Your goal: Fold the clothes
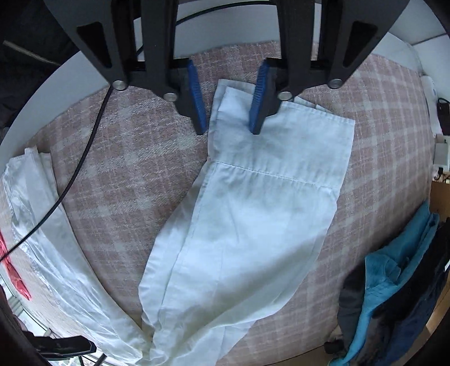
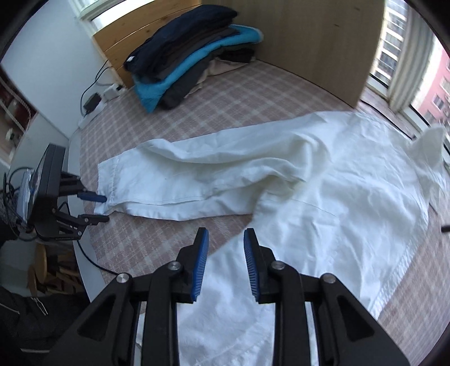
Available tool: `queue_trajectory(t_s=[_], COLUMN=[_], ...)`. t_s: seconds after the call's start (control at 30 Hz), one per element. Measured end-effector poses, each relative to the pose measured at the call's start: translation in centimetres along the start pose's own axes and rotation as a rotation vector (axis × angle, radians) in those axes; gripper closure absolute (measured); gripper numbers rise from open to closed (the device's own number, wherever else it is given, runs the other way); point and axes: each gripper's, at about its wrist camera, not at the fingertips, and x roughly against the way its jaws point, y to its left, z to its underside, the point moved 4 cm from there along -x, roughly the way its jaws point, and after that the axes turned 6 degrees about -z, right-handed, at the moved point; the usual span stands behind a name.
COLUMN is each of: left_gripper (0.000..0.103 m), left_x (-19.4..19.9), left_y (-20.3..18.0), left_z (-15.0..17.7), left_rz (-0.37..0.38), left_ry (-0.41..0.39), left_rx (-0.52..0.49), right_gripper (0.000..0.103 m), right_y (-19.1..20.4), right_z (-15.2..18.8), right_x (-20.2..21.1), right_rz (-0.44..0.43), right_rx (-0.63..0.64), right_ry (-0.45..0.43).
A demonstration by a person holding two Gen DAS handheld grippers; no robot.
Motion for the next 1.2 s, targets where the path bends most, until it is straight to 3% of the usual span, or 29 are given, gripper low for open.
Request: queue_trajectory(t_s=[0.1,0.27,0.47,0.57,0.67,0.77,0.87,0.93,1.03,1.2], left_gripper=[0.099,0.1,0.1,0.099,0.099,0.095,0.093,0.088,0.088,0.087], left_x=[0.4,2.9,7.8,5.1,2.4,0.6,1.8,3.5,5.9,8.7], left_y=[0.2,1.2,3.5,3.6,3.4,2.7,3.7,5.1,6.6,5.6], left_z=[-0.2,-0.1,0.7,2.4,2.6,3.0,3.1,3.2,2.5,-3.9], left_rz=[0.022,0.054,0.043,-0.03,-0.047,-0.039,0.016,0.052,0.044,0.105], left_ry=[-0.001,-0.022,-0.086,-0.078,-0.047,-0.016,-0.036,-0.055,-0.096,-0.191], left_rx=[0.007,0.033,0.032,-0.048,-0.076,-0.09,-0.033,0.029,0.053,0.01], right_gripper=[0.077,0.077,0.077,0.077,0.077,0.077,0.077,0.077,0.077,0.078], right_y=[-1.2,-1.2,-1.1,-1.8,-2.6,-3.0,-3.2,-3.5,-4.1,-6.1], right_z=[0.8,2.2,3.5,4.2,5.1,6.1,6.8,6.6,5.7,4.2], right_x=[1.1,2.0,1.2,-0.3,-1.9,-3.2,-3.5,-2.4,-0.2,3.6], right_rz=[0.013,0.01,0.016,-0.003,-0.003,0.011,0.03,0.036,0.047,0.112], right_rx=[-0.041,-0.053,-0.06,-0.088,-0.115,-0.114,-0.101,-0.111,-0.133,-0.172], right_ry=[-0.02,-0.048,-0.014,0.026,0.069,0.124,0.161,0.121,0.035,-0.076])
